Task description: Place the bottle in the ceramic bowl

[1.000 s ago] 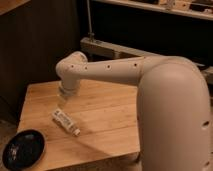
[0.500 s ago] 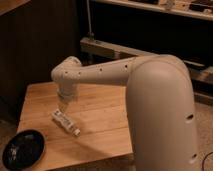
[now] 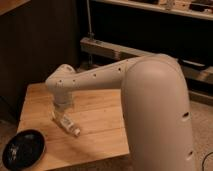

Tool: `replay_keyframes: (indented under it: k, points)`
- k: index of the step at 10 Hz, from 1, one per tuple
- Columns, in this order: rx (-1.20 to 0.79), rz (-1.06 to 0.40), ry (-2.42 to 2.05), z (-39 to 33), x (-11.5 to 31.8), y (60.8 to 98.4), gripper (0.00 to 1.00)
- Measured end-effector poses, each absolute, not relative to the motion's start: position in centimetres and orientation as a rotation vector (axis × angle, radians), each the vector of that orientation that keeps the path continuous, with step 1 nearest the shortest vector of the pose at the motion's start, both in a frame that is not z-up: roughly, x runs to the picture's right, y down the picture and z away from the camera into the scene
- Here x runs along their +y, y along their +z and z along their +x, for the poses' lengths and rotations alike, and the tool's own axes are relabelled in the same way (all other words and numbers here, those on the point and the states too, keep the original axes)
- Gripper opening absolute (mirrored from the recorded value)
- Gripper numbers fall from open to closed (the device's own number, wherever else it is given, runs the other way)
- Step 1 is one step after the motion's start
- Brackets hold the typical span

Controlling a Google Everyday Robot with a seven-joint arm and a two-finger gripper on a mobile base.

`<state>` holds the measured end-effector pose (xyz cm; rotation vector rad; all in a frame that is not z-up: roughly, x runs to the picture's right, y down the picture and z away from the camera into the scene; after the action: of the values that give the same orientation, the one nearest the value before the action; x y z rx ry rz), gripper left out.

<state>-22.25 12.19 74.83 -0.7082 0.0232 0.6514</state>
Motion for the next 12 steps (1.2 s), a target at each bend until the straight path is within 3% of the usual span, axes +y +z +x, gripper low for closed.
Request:
replay_keyframes:
  k: [12]
  points:
    - [0.059, -0.74, 0.629, -25.3, 17.6, 77.4, 0.65]
